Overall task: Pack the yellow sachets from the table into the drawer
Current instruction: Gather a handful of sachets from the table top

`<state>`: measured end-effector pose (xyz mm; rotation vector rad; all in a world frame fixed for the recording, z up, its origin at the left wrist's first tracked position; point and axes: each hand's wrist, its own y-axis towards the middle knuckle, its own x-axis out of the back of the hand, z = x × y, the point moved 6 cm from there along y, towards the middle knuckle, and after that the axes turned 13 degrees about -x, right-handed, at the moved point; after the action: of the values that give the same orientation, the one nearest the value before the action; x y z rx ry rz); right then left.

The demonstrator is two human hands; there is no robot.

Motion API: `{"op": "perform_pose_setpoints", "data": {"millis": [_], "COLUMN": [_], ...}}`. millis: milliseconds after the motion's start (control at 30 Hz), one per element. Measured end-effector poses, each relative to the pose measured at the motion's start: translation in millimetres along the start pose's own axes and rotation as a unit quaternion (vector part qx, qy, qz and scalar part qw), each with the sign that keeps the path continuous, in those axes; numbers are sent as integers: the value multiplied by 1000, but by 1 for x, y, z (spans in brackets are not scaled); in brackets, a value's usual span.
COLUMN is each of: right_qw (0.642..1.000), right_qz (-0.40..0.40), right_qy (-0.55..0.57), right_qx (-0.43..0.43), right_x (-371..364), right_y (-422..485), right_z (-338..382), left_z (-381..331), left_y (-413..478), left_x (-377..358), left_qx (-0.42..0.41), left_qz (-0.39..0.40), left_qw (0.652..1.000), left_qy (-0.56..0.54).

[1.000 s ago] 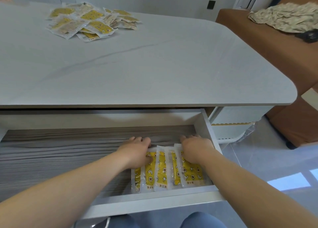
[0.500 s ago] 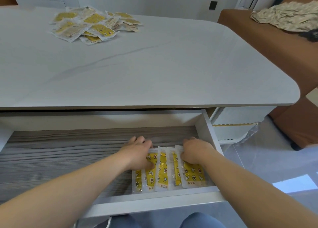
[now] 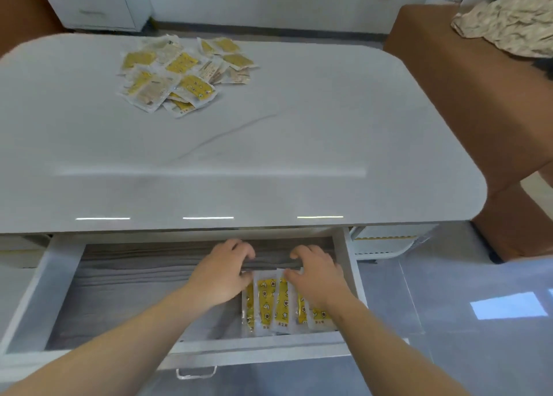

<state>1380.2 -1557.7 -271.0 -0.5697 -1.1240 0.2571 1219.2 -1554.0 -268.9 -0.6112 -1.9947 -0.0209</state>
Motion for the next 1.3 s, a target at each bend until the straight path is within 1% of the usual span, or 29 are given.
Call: {"op": "perform_pose_setpoints", "data": {"millis": [133, 233, 300, 400, 500, 600, 700, 800, 933, 1100, 1300], "right_qw": [999, 999, 999, 997, 996, 995, 995, 993, 992, 990, 989], "right_qz": [6, 8, 11, 8, -4, -13, -19, -30, -29, -42, -43], "right_qy": [40, 49, 51, 59, 61, 72, 78, 97, 121, 131, 139], "right_qx": [-3, 0, 16, 39, 63, 73, 66, 52, 35, 10, -8], "right_x": [61, 107, 132, 159, 171, 164, 143, 115, 85, 62, 52], "right_y": [-56, -101, -129, -162, -188, -210, -229, -250, -270, -259, -198], "right_z": [50, 93, 123, 170, 224, 284, 356, 433, 525, 603, 703], "left_z": [-30, -50, -58, -54, -34, 0, 48, 100, 166, 244, 345], "left_y": [-40, -73, -94, -123, -152, -186, -225, -267, -308, -320, -288], "left_x": [87, 154, 196, 254, 302, 343, 383, 422, 467, 511, 572], "left_qx": [21, 40, 49, 69, 80, 81, 72, 52, 47, 42, 38], "left_qz": [-16, -26, -42, -75, -112, -129, -141, -130, -126, -124, -113], "left_qw": [1000, 998, 997, 994, 989, 987, 987, 990, 991, 991, 993], "left_qy": [-15, -34, -38, -41, -52, -48, -37, -25, -20, -23, -19]}}
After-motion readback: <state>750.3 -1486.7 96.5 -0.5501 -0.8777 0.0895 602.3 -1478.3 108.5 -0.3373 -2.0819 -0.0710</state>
